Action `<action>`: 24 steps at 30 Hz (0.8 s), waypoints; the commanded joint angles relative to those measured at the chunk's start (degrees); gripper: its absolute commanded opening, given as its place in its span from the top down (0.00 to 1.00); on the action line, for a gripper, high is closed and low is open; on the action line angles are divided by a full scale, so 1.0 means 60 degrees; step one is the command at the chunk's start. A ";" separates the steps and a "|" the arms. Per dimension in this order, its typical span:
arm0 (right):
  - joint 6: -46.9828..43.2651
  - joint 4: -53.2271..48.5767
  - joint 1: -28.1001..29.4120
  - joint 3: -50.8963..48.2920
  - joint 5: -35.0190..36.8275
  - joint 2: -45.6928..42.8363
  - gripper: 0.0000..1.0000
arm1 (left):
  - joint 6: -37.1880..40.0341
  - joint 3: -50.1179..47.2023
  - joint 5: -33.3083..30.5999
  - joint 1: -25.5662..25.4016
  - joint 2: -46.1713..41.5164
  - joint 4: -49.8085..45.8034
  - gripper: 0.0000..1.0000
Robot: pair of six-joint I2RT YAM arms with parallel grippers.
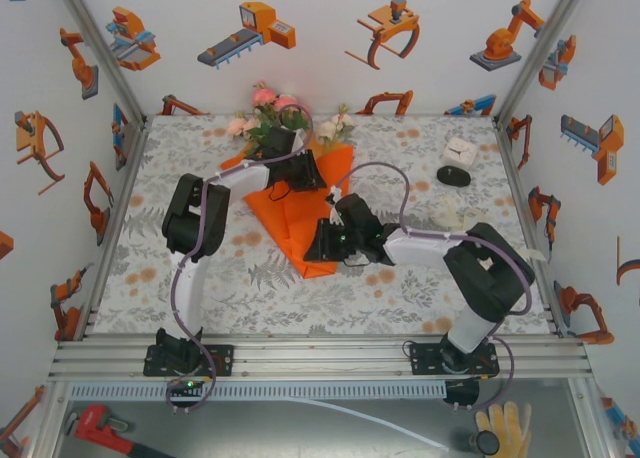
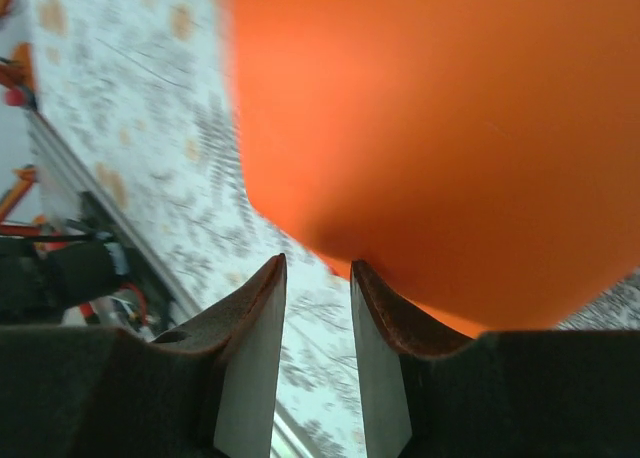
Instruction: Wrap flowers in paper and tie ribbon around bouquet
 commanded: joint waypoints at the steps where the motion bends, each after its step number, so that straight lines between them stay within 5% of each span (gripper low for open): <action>1: 0.0109 0.0206 0.0127 -0.0631 -0.0318 0.0451 0.66 | 0.0362 0.0248 0.0001 0.0150 0.0062 -0.0220 0.62; 24: -0.0117 -0.1199 -0.0083 0.0201 0.0242 -0.2406 0.66 | 0.0503 0.0563 0.0342 0.0192 -0.2062 -0.0130 0.47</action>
